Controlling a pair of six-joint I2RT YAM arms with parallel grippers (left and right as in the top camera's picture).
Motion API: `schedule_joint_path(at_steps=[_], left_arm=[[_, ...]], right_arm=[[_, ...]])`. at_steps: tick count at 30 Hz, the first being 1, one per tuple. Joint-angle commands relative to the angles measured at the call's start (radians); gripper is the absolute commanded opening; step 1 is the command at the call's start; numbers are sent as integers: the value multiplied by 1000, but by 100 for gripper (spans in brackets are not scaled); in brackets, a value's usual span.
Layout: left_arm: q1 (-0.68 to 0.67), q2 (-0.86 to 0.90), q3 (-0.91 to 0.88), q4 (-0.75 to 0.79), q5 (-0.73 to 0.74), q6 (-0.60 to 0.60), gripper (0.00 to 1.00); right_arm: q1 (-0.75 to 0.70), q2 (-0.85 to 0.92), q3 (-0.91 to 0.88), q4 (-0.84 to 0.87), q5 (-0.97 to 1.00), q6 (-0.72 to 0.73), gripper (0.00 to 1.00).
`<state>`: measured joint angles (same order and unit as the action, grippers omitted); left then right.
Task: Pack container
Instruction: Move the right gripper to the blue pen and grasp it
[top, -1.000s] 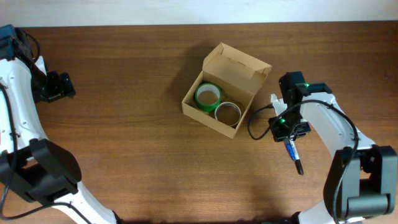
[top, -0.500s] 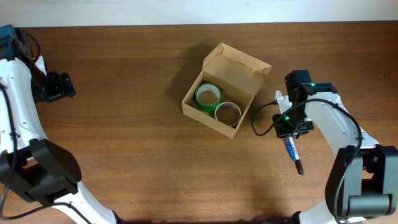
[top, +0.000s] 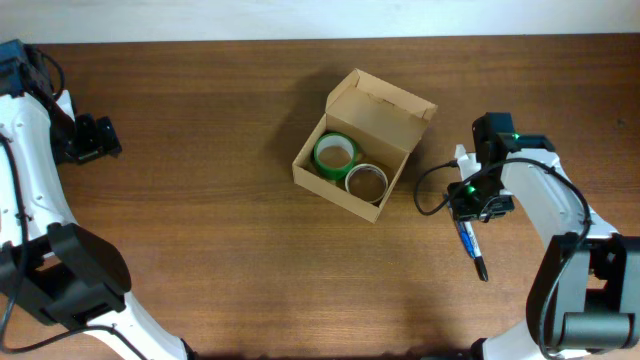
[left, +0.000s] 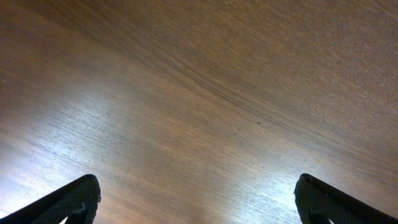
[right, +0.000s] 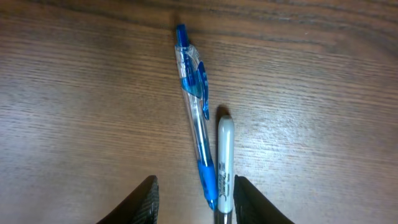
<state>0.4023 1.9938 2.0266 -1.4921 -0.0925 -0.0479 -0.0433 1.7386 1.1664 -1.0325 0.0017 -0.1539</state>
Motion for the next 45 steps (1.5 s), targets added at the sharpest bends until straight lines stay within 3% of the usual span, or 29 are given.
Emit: schedule_joint_path(at_steps=[1,21,32,39,45], left_arm=[[5,5,-7,0,7,11,100],[5,5,-7,0,7,11,100],[5,5,-7,0,7,11,100],[5,5,-7,0,7,11,100],[5,5,-7,1,7,11,100]], right_arm=[[-2,2,-58,29,-2,-7,40],[-3,11,-149,132,-44,18,41],[-3,124,-149,172,-55,43,40],[-3,148,-149,212,-85,69,5],[-3,145,-144,226,-179,84,4]])
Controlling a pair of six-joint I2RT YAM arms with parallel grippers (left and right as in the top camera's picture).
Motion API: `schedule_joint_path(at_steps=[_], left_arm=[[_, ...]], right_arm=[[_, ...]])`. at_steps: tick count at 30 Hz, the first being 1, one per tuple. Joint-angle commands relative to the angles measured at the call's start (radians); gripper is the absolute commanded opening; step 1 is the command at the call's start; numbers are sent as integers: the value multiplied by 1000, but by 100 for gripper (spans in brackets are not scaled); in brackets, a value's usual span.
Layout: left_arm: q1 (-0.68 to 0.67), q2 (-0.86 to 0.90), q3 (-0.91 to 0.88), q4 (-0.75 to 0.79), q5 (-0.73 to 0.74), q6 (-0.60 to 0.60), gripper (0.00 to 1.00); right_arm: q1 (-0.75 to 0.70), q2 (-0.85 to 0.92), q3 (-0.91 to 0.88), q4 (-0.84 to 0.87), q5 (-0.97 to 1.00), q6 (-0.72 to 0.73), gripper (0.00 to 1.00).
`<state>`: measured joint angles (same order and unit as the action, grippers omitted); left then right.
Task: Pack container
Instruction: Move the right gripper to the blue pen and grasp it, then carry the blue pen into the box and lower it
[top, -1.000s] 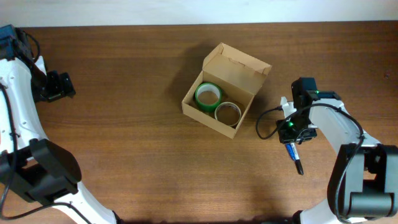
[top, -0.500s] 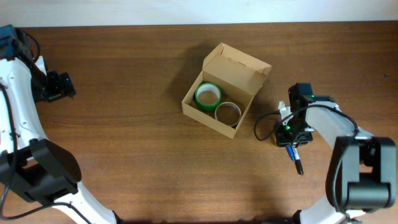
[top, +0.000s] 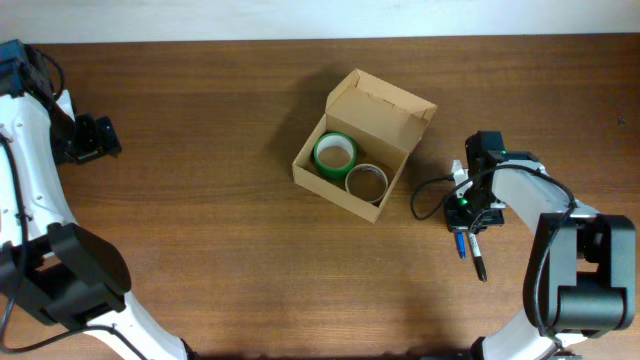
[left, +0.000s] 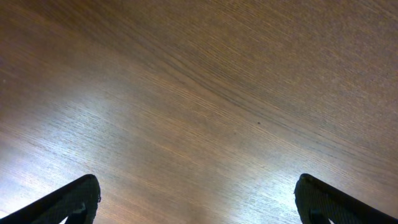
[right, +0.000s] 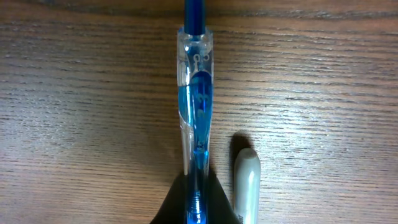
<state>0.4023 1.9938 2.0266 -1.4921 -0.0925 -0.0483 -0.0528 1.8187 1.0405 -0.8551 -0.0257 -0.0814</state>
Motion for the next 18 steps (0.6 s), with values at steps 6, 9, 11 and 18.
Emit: schedule_joint_path(at_steps=[6,9,11,18], left_arm=[[5,5,-7,0,7,12,100],[5,5,-7,0,7,12,100],[5,5,-7,0,7,12,100],[5,5,-7,0,7,12,100]], right_arm=[[6,-10,70,-23,-259,24,4],[6,-79,169,-116,-259,50,4],[6,-126,247,-178,-259,69,4],[21,-269,621,-390,-259,117,4]])
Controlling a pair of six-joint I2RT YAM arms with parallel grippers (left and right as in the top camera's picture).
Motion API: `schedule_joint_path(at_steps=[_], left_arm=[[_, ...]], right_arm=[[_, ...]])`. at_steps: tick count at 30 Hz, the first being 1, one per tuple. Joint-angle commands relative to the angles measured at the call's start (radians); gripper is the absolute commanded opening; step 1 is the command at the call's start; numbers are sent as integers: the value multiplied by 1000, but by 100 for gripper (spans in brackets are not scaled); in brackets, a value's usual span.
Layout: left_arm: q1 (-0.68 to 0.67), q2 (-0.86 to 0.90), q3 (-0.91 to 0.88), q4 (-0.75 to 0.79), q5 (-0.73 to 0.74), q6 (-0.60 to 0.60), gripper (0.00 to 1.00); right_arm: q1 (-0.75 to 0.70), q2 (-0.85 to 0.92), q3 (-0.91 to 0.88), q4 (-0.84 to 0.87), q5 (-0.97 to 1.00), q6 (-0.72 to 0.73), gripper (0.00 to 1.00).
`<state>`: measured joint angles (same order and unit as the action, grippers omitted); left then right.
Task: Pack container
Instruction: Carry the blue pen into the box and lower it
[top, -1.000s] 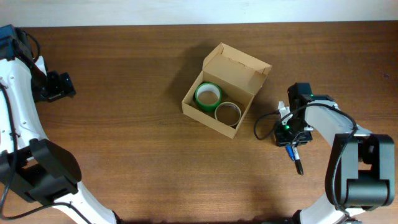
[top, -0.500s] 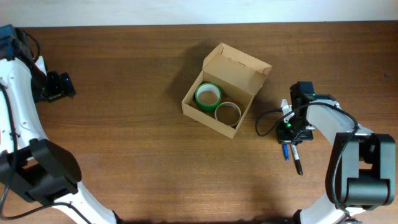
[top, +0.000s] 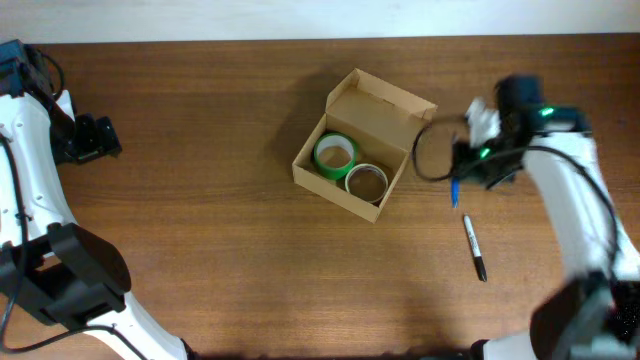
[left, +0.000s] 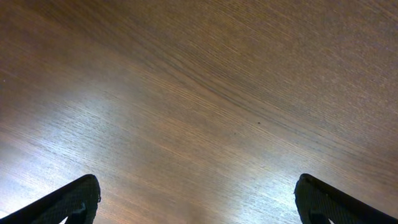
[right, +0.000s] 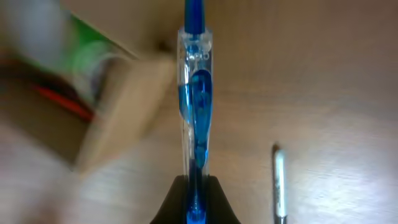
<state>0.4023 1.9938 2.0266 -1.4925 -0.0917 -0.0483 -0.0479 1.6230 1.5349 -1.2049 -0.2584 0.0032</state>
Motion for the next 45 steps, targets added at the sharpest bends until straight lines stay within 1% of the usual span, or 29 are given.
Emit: schedule_joint_path(at_steps=[1,4,6,8,10,14,18,22,29,31,34,39,42,45], left_arm=[[5,5,-7,1,6,12,100],[5,5,-7,1,6,12,100],[5,5,-7,1,6,12,100],[5,5,-7,1,6,12,100],[5,5,-7,1,6,12,100],[5,5,-7,1,6,12,100],[5,5,-7,1,6,12,100],[5,5,-7,1,6,12,100],[5,5,-7,1,6,12,100],[5,5,-7,1,6,12,100],[5,5,-7,1,6,12,100],[5,5,-7,1,6,12,100],[5,5,-7,1,6,12,100],[5,5,-7,1,6,12,100]], right_arm=[[24,-82,174,-60,-26,32,4],[74,-92,313,-103,-26,27,4],[134,-92,361,-104,-26,-36,4],[205,-91,365,-98,-18,-126,4],[278,-78,365,-98,33,-182,4],[431,-17,365,-69,250,-210,4],[517,69,365,-22,305,-262,4],[545,174,365,2,304,-262,4],[545,335,365,15,296,-262,4],[545,370,363,15,280,-298,4],[545,406,361,20,230,-358,4],[544,444,353,23,222,-395,4],[544,449,322,24,160,-446,4],[544,449,282,33,146,-453,4]])
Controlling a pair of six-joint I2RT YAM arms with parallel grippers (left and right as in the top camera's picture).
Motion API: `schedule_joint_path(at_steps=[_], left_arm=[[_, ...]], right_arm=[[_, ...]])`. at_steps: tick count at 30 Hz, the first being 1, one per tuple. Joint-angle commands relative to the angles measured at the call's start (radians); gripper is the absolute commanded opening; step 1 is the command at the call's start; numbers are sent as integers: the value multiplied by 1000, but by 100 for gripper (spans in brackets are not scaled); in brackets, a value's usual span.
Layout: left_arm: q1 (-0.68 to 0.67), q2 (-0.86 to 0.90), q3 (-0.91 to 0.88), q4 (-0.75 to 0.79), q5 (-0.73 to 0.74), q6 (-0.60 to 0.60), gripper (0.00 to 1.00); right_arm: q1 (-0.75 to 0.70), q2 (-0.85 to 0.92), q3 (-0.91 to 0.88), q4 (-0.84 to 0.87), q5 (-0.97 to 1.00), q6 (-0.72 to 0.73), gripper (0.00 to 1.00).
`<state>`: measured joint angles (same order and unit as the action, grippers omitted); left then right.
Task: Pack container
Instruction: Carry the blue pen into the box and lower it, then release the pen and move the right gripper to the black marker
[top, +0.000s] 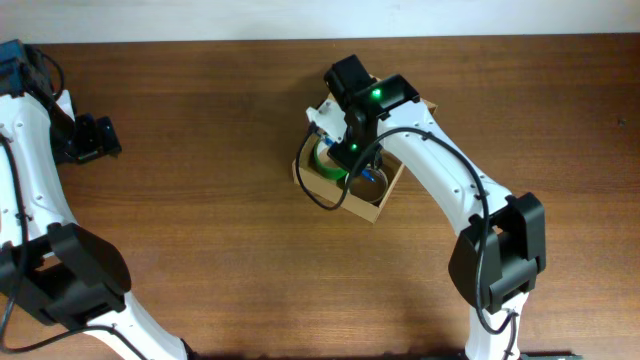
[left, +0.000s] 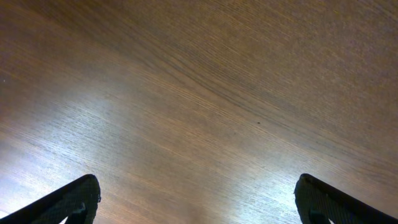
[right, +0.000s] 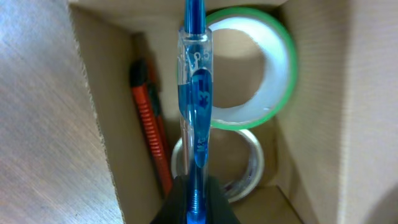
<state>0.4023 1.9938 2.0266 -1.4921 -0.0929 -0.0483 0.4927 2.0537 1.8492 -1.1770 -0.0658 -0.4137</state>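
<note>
An open cardboard box (top: 330, 192) stands mid-table. Inside it lie a green tape roll (right: 283, 81), a clear tape roll (right: 249, 168) and a red utility knife (right: 149, 124) along one wall. My right gripper (right: 194, 199) is shut on a blue pen (right: 194, 93), which hangs over the box interior, across both rolls. In the overhead view the right gripper (top: 357, 160) is above the box's left half. My left gripper (left: 199, 208) is open over bare wood at the far left (top: 95, 138). The black marker is out of sight.
The box's back flap (top: 425, 108) stands up on the far right side. The right arm (top: 450, 190) stretches across the box from the lower right. Brown wooden table (top: 200, 250) lies all around.
My right gripper, still shut on the blue pen, was over the table just right of the box and is now over the box's interior. The left arm has not moved.
My right gripper was open above the blue pen and black marker lying right of the box. Then it was shut on the pen at the table. Then it held the pen beside the box, and now holds it over the tapes inside.
</note>
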Motion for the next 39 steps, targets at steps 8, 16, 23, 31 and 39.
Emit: schedule_joint_path(at_steps=[8,16,23,31,39], left_arm=[[5,5,-7,0,7,12,100],[5,5,-7,0,7,12,100],[5,5,-7,0,7,12,100],[5,5,-7,0,7,12,100],[5,5,-7,0,7,12,100]], right_arm=[[4,18,-134,24,-86,-51,4],[5,18,-213,52,-93,-50,4],[5,18,-212,89,-65,-18,22],[5,-4,-63,38,-53,16,38],[6,-63,406,-253,50,143,37]])
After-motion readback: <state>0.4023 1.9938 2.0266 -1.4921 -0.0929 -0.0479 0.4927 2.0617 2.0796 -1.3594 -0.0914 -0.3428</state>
